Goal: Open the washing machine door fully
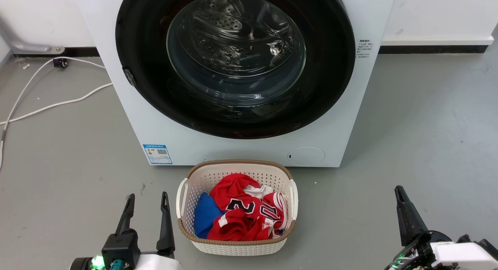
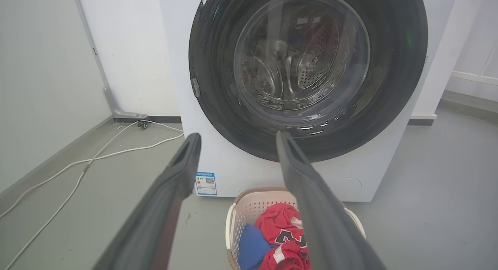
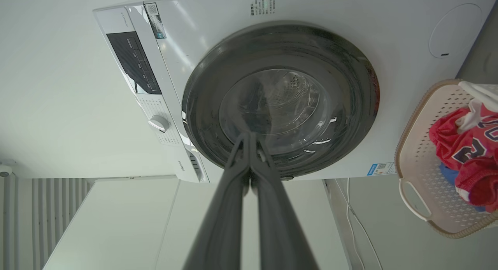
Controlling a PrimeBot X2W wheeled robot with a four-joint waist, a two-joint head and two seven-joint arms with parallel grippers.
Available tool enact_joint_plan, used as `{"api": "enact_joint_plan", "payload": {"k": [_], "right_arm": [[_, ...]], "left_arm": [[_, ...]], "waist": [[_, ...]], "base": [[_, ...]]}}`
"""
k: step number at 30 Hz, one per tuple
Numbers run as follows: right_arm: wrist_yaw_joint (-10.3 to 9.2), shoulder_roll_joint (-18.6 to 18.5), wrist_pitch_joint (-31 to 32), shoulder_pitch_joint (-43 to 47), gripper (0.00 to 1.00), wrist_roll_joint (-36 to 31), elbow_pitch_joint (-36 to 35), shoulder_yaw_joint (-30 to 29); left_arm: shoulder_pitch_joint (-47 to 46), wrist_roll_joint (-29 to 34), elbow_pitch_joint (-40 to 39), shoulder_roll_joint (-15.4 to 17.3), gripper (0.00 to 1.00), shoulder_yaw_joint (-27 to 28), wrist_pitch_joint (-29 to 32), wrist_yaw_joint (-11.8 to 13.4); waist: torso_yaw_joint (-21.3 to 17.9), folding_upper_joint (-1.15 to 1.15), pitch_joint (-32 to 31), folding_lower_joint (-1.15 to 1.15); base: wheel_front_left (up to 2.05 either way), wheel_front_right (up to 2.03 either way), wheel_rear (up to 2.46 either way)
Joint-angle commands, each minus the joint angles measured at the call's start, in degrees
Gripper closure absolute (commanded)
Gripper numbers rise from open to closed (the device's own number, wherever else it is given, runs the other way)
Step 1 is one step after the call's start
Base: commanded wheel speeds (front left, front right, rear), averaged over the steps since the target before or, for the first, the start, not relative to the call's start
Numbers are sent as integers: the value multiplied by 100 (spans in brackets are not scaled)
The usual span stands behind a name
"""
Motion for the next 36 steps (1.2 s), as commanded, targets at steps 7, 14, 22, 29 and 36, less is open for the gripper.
{"api": "enact_joint_plan", "payload": {"k": [7, 14, 22, 29, 36], "right_arm": [[1, 14, -9, 8, 100, -82, 18, 127], [1, 15, -11, -2, 100, -102, -13, 187], [1, 14, 22, -166, 100, -130, 25, 41], [1, -29, 305, -1041, 100, -56, 343, -626], [1, -271, 689, -2473, 100, -36, 736, -1280]], "left_arm": [[17, -19, 10, -6, 0, -11, -16, 18], [-15, -29, 25, -6, 0, -16, -16, 38], [-42, 4, -21, -6, 0, -24, -16, 69], [-187, 53, -66, -7, 0, -49, -16, 22], [-634, 82, -213, -7, 0, -113, -16, 0]], "waist": [[-4, 0, 0, 0], [7, 0, 14, 0], [24, 0, 81, 0], [32, 0, 403, 0], [142, 0, 1213, 0]], "base": [[0, 0, 0], [0, 0, 0], [0, 0, 0], [0, 0, 0], [0, 0, 0]]}}
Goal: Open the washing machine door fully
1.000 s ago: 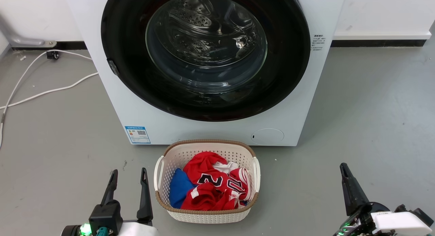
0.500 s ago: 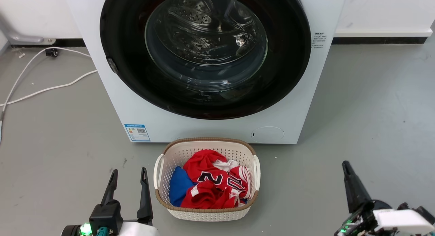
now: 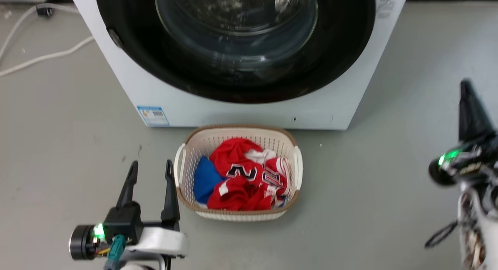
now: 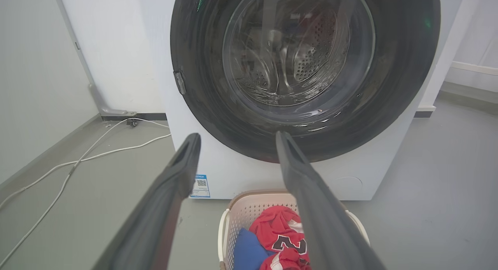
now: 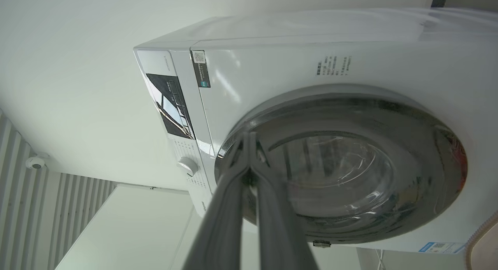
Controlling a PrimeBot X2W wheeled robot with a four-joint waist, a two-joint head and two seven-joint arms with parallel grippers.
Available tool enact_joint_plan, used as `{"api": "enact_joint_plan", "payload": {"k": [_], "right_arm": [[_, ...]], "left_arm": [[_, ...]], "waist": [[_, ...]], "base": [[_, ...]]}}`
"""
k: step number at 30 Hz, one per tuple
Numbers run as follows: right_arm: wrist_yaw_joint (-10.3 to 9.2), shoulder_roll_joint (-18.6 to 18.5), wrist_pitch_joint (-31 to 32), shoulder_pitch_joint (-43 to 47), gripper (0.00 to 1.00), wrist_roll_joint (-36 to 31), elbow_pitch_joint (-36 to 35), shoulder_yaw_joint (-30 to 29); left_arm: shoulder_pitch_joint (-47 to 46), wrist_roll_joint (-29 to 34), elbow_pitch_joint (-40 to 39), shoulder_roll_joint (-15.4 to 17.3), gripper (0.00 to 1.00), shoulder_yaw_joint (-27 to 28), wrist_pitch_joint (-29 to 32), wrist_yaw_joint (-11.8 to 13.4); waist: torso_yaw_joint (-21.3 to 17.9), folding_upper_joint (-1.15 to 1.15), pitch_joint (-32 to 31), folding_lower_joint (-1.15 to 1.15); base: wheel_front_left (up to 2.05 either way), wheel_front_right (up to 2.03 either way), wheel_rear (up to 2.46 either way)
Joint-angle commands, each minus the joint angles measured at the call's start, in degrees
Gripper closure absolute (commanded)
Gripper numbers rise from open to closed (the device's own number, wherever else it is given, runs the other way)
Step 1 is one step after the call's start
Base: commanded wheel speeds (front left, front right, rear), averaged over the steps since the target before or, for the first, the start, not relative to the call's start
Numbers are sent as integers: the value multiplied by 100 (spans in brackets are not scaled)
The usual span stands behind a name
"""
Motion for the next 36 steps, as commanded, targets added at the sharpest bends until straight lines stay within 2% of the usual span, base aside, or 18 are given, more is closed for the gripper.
{"api": "enact_joint_plan", "payload": {"k": [1, 8, 17, 26, 36], "right_arm": [[1, -86, 55, -257, 100, -43, 96, -40], [1, -576, 443, -1911, 100, -293, 731, -137], [1, -1009, 973, -3562, 100, -554, 1578, 140], [1, -1433, 1541, -4626, 100, -1011, 2307, 693], [1, -1755, 2186, -5349, 100, -1420, 2920, 1270]], "left_arm": [[-150, 35, -43, -6, 0, -1, -16, -5], [-729, 42, -149, -6, 0, -146, -16, -32], [-1281, -11, -203, -7, 0, -278, -16, 4], [-1491, -92, -217, -7, 0, -350, -16, 66], [-1540, -63, -244, -7, 0, -364, -16, 63]], "waist": [[83, 0, 400, 0], [278, 0, 1296, 0], [425, 0, 2166, 0], [545, 0, 2554, 0], [605, 0, 2743, 0]], "base": [[0, 0, 0], [0, 0, 0], [0, 0, 0], [0, 0, 0], [0, 0, 0]]}}
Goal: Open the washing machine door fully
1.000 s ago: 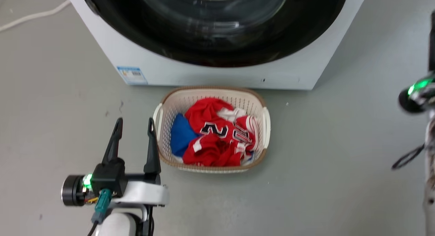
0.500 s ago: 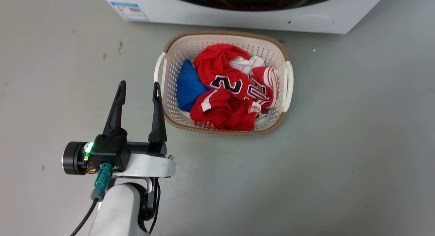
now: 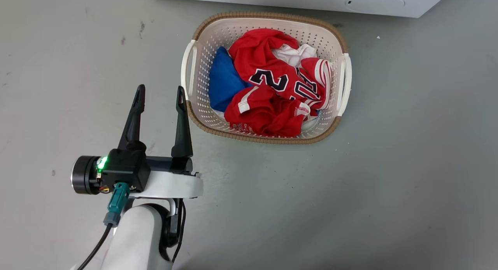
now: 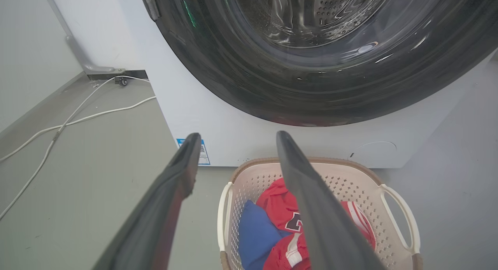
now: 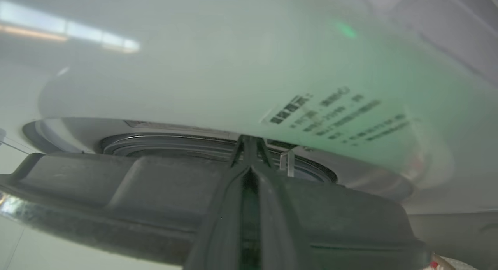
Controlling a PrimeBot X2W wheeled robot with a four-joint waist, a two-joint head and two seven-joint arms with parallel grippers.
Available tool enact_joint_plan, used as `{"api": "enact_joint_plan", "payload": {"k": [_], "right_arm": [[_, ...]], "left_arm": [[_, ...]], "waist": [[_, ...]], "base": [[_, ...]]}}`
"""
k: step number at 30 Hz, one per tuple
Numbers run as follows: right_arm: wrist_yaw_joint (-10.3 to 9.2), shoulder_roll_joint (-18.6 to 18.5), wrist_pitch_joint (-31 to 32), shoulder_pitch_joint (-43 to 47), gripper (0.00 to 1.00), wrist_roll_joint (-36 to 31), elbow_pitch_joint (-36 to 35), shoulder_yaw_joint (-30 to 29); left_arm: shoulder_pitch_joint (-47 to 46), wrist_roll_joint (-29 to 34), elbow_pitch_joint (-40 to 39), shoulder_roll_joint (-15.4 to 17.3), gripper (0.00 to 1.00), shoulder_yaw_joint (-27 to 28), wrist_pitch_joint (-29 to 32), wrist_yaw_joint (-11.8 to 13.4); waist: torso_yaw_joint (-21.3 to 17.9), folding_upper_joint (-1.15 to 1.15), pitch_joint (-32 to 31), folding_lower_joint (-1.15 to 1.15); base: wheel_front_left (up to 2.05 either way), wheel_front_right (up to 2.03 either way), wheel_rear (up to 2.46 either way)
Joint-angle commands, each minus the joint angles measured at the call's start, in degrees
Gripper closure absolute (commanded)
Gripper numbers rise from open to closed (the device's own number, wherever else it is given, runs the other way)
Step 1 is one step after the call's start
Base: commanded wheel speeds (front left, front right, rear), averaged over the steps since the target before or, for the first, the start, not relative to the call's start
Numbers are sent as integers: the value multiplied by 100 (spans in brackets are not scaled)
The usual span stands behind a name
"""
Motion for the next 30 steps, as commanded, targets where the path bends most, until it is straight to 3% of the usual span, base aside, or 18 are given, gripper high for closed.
{"api": "enact_joint_plan", "payload": {"k": [1, 14, 30], "right_arm": [[3, 18, 110, -113, 100, -17, 57, 93], [9, -78, 487, 303, 100, 212, -129, 110], [9, -49, 938, 1843, 100, 650, -1213, 31]], "left_arm": [[-54, 43, -2, -7, 0, 29, -16, -21], [127, 105, -12, -7, 0, 199, -16, -21], [617, 281, -55, -6, 0, 587, -16, -132]], "waist": [[6, 0, 6, -1], [-40, 0, -292, -1], [-269, 0, -962, -1]], "base": [[0, 0, 0], [0, 0, 0], [0, 0, 0]]}}
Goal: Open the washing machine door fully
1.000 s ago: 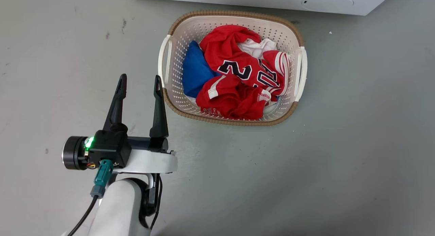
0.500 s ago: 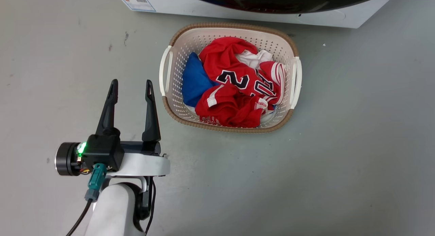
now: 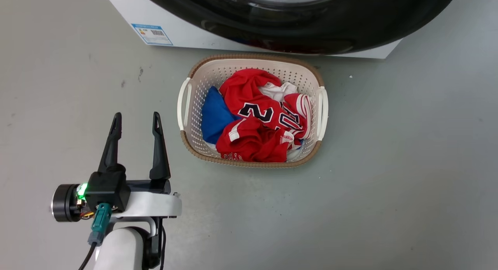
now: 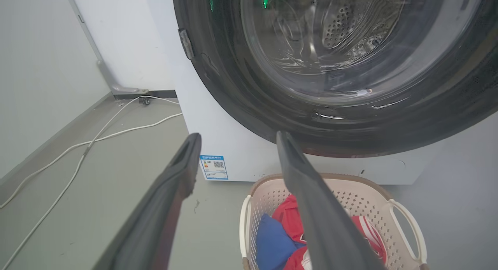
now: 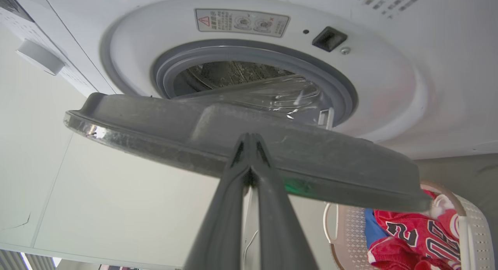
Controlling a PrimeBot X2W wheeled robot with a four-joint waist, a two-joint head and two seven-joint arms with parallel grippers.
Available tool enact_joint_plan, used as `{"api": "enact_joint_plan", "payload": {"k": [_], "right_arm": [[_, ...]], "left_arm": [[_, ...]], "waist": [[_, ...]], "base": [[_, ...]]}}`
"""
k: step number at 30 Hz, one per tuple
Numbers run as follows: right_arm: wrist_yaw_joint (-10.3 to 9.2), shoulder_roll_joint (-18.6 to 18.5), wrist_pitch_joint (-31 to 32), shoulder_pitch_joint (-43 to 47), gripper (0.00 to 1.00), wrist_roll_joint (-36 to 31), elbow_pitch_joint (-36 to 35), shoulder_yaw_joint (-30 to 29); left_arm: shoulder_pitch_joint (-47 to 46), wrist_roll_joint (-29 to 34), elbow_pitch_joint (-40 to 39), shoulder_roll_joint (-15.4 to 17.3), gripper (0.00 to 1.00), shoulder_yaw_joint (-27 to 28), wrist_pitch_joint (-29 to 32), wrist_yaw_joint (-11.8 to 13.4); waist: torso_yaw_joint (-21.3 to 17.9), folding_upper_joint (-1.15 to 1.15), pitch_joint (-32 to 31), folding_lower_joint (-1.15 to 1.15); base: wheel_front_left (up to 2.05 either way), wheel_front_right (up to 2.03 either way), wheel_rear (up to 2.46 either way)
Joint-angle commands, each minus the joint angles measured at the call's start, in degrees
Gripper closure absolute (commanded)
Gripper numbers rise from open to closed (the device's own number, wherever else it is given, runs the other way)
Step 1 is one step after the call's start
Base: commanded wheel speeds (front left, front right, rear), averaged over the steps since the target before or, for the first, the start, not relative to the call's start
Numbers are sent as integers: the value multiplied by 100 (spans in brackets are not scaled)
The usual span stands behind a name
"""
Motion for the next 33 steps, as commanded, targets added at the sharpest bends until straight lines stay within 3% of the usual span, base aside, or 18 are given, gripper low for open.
{"api": "enact_joint_plan", "payload": {"k": [1, 20, 33], "right_arm": [[16, 45, 22, 93, 100, 24, -49, 18], [12, 401, 454, 1400, 100, 225, -847, 265], [9, 891, 790, 2605, 100, 385, -2007, 601]], "left_arm": [[52, 35, -21, -7, 0, 33, -16, -9], [319, 69, 31, -9, 0, 141, -16, -55], [544, 93, 61, -7, 0, 251, -16, -84]], "waist": [[-37, 0, -45, 0], [-130, 0, -550, 0], [-204, 0, -861, 0]], "base": [[0, 0, 0], [0, 0, 0], [0, 0, 0]]}}
